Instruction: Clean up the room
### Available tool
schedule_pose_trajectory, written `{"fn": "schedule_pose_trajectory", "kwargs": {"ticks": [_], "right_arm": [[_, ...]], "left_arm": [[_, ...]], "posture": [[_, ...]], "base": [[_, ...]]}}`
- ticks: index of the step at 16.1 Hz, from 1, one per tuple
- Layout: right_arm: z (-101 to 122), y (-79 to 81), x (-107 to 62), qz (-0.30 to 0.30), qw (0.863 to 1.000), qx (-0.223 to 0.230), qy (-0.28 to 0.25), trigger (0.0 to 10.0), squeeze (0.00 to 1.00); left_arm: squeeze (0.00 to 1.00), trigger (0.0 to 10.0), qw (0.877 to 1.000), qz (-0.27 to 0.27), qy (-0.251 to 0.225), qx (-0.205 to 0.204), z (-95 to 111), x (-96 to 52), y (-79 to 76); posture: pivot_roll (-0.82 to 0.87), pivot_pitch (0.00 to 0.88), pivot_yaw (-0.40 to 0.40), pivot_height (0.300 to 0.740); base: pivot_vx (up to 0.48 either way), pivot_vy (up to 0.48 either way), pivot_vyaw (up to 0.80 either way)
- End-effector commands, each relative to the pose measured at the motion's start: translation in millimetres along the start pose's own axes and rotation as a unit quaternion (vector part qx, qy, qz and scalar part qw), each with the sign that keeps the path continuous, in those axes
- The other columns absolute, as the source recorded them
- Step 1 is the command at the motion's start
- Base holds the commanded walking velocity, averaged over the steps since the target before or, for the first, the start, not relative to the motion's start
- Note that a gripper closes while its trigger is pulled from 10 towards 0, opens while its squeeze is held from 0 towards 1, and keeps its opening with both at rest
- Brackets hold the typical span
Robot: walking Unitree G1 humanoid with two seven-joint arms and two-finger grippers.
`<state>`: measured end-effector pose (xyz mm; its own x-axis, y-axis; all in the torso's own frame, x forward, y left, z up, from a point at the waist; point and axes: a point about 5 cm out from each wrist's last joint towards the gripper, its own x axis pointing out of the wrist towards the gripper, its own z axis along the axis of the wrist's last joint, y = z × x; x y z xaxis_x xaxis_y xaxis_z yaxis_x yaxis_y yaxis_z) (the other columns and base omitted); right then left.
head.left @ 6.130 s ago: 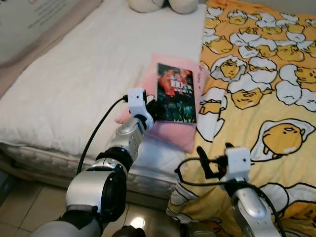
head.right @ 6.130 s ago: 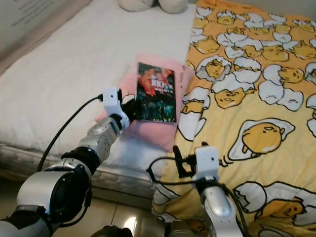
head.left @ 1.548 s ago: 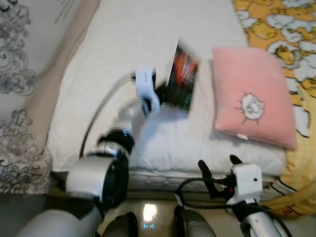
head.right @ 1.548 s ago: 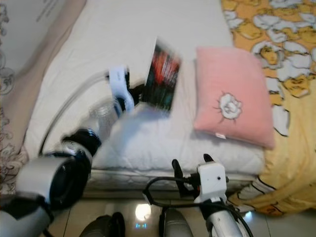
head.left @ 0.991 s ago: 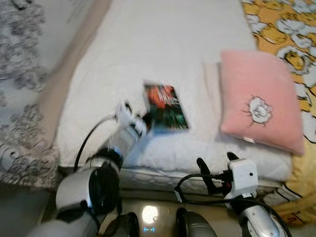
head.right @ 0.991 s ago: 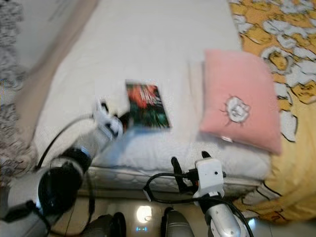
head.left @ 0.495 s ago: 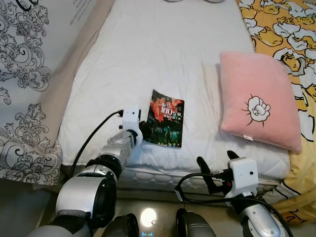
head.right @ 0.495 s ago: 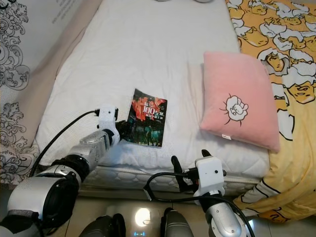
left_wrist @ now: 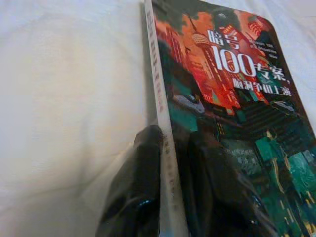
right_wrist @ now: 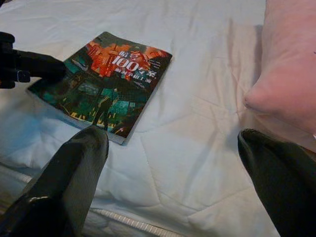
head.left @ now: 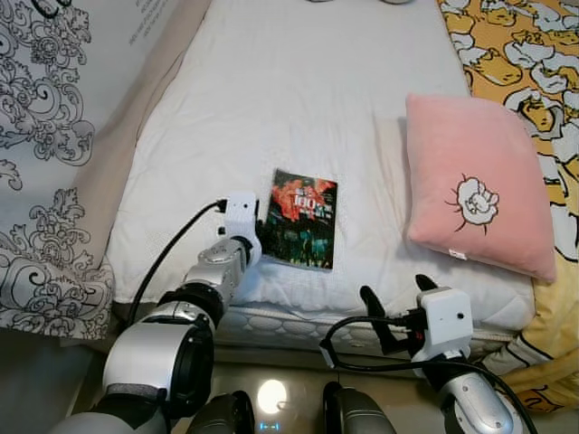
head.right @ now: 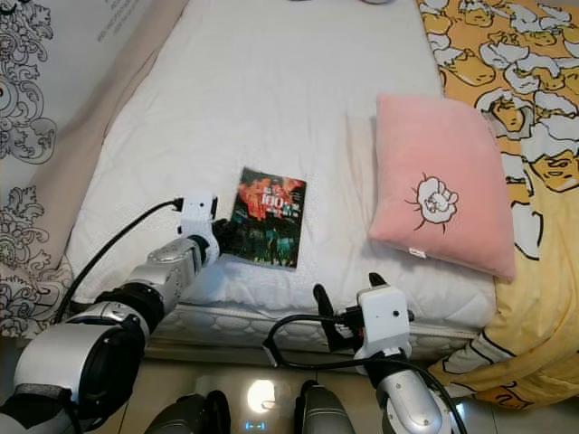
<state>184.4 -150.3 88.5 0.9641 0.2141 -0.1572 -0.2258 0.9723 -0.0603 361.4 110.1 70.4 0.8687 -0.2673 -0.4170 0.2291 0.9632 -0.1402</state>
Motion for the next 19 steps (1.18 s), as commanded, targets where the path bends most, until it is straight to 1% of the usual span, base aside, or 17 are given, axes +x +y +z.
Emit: {"fn": "schedule_pose_trajectory", "kwargs": {"ticks": [1,3,5,7,8,9,10,11,12,14,15,16,18,19], "right_arm": [[-5,-3.8,-0.9,-0.002,1.0,-0.003,0.011,10.0,0.0],[-5,-4.1,0.0,-0.002,1.0,-0.003,0.01,10.0,0.0],[-5,-4.3,1.0,-0.001,1.0,-0.004,0.01,10.0,0.0],[-4,-4.4,5.4,-0.001,1.0,-0.004,0.004,10.0,0.0],[-2,-5.5,8.2,-0.004,1.0,-0.005,-0.003,10.0,0.0],[3,-9.6,12.1,-0.016,1.0,-0.011,-0.017,10.0,0.0],[8,-18.6,17.2,-0.047,0.998,-0.024,-0.032,10.0,0.0],[14,-29.5,21.8,-0.077,0.996,-0.03,-0.045,10.0,0.0],[15,-38.1,26.3,-0.101,0.993,-0.025,-0.053,10.0,0.0],[12,-54.6,32.6,-0.151,0.987,0.012,-0.059,10.0,0.0],[8,-60.9,33.9,-0.168,0.983,0.028,-0.063,10.0,0.87],[6,-63.7,34.2,-0.173,0.982,0.036,-0.063,10.0,1.0],[0,-67.7,36.7,-0.175,0.982,0.042,-0.059,10.0,1.0],[-2,-67.3,41.6,-0.169,0.983,0.04,-0.059,10.0,1.0]], "left_arm": [[1.0,10.0,1.0,0.005,-0.006,0.001,5,0.9,-0.5],[1.0,10.0,1.0,0.007,-0.01,-0.004,7,0.9,0.2],[1.0,10.0,1.0,0.008,-0.012,0.0,8,0.9,0.7],[1.0,10.0,0.999,0.012,-0.028,0.032,18,0.4,5.5],[1.0,10.0,0.997,0.012,-0.043,0.059,27,0.1,7.6],[1.0,10.0,0.992,0.009,-0.068,0.102,39,-0.5,8.2],[1.0,10.0,0.988,-0.003,-0.1,0.12,51,-1.6,6.6],[1.0,10.0,0.983,-0.01,-0.139,0.123,62,-4.3,6.7],[1.0,10.0,0.98,-0.011,-0.163,0.113,65,-7.1,9.4],[1.0,10.0,0.978,0.002,-0.191,0.087,55,-13.5,15.8],[1.0,10.0,0.977,0.002,-0.202,0.065,44,-16.9,14.8],[1.0,10.0,0.976,0.0,-0.208,0.06,38,-19.2,12.9],[1.0,10.0,0.973,-0.004,-0.225,0.054,27,-24.5,7.4],[1.0,10.0,0.973,-0.014,-0.227,0.047,18,-26.7,-0.6]], "posture": [[-0.27,0.137,-0.03,0.74],[-0.27,0.135,-0.029,0.74],[-0.26,0.13,-0.028,0.74],[-0.25,0.11,-0.016,0.74],[-0.24,0.097,-0.007,0.74],[-0.22,0.081,0.004,0.74],[-0.21,0.057,0.017,0.74],[-0.2,0.037,0.027,0.74],[-0.18,0.0,0.043,0.74],[-0.15,0.0,0.063,0.74],[-0.14,0.0,0.063,0.74],[-0.12,0.0,0.061,0.74],[-0.11,0.0,0.041,0.74],[-0.09,0.0,0.013,0.74]], "base": [[0.0,0.0,0.0],[0.0,0.0,0.0],[0.0,0.0,0.0],[0.0,0.0,0.0],[0.0,0.0,0.0],[0.0,0.0,0.0],[0.0,0.0,0.0],[0.0,0.0,0.0],[0.0,0.0,0.0],[0.0,0.0,0.0],[0.0,0.0,0.0],[0.0,0.0,0.0],[0.0,0.0,0.0],[0.0,0.0,0.0]]}}
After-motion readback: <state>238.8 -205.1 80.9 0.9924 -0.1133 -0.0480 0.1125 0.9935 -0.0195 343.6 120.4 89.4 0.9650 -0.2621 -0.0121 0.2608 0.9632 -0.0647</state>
